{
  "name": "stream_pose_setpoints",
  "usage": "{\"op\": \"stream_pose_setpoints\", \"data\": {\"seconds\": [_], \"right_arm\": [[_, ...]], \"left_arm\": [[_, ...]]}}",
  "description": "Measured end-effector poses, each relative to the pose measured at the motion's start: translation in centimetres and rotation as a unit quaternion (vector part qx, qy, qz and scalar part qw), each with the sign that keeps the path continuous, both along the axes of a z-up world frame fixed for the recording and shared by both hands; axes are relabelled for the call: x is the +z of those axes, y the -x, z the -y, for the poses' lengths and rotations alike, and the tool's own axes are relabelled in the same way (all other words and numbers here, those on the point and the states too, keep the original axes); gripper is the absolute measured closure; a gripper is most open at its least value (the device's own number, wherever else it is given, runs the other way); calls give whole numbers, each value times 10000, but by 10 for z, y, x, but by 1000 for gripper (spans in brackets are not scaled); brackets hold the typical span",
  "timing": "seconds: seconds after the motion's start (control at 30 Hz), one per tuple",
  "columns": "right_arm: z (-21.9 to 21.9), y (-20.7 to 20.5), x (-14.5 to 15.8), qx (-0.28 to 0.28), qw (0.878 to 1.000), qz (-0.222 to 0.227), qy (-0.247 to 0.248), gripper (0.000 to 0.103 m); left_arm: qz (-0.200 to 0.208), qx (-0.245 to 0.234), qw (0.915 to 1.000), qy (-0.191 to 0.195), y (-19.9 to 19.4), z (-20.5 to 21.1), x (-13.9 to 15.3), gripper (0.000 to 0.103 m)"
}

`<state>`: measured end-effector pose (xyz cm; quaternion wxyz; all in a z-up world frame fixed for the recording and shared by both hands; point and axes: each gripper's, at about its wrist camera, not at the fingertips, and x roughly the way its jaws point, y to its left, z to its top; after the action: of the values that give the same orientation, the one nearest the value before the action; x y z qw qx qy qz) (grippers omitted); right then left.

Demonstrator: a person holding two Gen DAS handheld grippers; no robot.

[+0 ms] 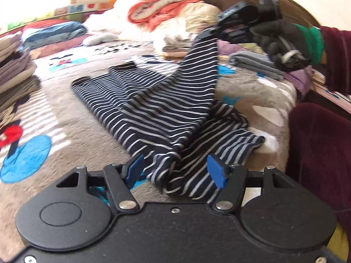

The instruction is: Fold clothes

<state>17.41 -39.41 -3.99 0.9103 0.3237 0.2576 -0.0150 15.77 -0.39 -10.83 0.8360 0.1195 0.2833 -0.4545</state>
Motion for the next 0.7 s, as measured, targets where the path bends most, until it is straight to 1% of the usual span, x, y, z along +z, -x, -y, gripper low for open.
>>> {"op": "stream_pose_setpoints", "data": {"seconds": [0.03, 0.07, 0.1, 0.13, 0.17, 0.2, 0.3, 0.4, 0.43, 0.47, 0.5, 0.57, 0.6, 0.63, 0.67, 0.7], "right_arm": [[4, -1, 0, 3, 9999, 7, -108, 95], [6, -2, 0, 25, 9998, 9, -181, 95], [5, -3, 1, 94, 9998, -3, -171, 95], [4, -4, 2, 157, 9998, -14, -132, 95], [0, -5, 3, 207, 9998, -17, -44, 95], [-2, -6, 5, 260, 9997, 8, -17, 95], [-6, -9, 15, 320, 9993, 173, -75, 95], [-9, -14, 29, 395, 9984, 359, -195, 95], [-11, -16, 35, 429, 9979, 422, -223, 95], [-13, -17, 42, 483, 9974, 487, -225, 95], [-16, -19, 49, 538, 9968, 553, -226, 95], [-23, -22, 66, 674, 9951, 691, -205, 95], [-26, -23, 74, 734, 9943, 749, -182, 95], [-29, -24, 81, 798, 9934, 812, -154, 95], [-32, -25, 89, 853, 9924, 873, -122, 95], [-34, -25, 97, 882, 9918, 927, -81, 95]], "left_arm": [[-22, 145, 9999, -63, -2, 0, -2, 45], [-50, 289, 9995, -119, -4, 1, -4, 53], [-136, 406, 9990, -105, -6, 0, -6, 59], [-222, 524, 9983, -91, -8, -2, -7, 61], [-312, 646, 9974, -68, -10, -3, -9, 61], [-427, 818, 9957, 47, -12, -5, -9, 62], [-518, 1471, 9873, 296, -12, -6, -8, 62], [-192, 1794, 9836, 51, 1, 3, -10, 62], [131, 1787, 9837, -167, 10, 9, -11, 62], [442, 1795, 9819, -419, 17, 16, -13, 62], [705, 1837, 9784, -628, 24, 23, -16, 63], [1234, 1907, 9682, -1051, 38, 35, -24, 64], [1567, 1845, 9610, -1337, 46, 43, -30, 66], [1897, 1778, 9519, -1621, 55, 50, -37, 69], [2228, 1710, 9407, -1905, 63, 57, -43, 69], [2602, 1663, 9250, -2216, 70, 64, -49, 69]]}}
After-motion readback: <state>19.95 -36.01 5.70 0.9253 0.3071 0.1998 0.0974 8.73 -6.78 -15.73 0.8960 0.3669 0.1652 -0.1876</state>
